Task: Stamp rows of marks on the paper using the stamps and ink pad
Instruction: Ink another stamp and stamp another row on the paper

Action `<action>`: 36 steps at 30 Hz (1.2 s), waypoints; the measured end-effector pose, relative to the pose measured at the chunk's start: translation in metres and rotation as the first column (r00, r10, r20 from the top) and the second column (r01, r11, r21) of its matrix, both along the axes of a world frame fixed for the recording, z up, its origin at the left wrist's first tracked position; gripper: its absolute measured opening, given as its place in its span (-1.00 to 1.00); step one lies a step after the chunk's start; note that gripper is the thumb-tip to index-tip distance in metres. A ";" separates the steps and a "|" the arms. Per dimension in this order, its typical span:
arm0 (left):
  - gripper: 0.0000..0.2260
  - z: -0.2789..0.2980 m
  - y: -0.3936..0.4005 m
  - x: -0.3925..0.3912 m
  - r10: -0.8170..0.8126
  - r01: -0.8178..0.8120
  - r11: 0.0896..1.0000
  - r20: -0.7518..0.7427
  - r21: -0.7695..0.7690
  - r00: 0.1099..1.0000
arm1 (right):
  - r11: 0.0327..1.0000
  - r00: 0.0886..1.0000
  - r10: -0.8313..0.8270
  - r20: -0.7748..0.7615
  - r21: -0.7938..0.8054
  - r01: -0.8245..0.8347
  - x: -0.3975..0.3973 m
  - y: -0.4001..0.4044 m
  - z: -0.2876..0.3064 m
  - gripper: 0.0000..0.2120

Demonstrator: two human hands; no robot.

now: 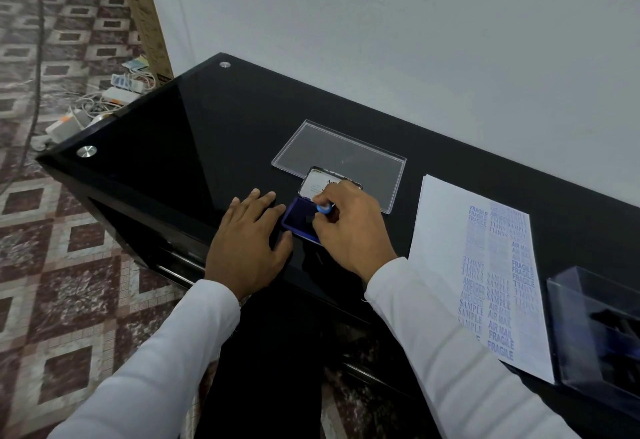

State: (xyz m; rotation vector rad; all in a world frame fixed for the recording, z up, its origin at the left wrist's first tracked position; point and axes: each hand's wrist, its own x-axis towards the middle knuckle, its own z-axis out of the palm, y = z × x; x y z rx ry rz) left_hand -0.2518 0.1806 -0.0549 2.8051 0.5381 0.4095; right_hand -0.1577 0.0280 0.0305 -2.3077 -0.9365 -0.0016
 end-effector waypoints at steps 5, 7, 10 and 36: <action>-0.48 -0.001 -0.001 0.000 0.003 -0.003 1.000 0.007 0.010 1.000 | 1.000 1.000 0.007 0.018 0.021 -0.007 0.003 0.001 -0.006 -0.77; -0.48 -0.001 -0.001 0.000 0.001 -0.001 1.000 0.012 0.006 1.000 | 1.000 0.999 0.011 0.042 0.009 -0.012 0.005 0.001 -0.007 -0.74; -0.47 -0.001 -0.001 0.000 0.004 -0.004 1.000 0.005 0.009 1.000 | 1.000 0.998 0.013 0.054 -0.001 -0.013 0.005 0.000 -0.007 -0.73; -0.47 -0.002 -0.001 0.000 0.001 -0.001 1.000 0.011 0.004 1.000 | 1.000 0.999 -0.018 0.031 -0.022 0.018 0.003 -0.001 -0.004 -0.72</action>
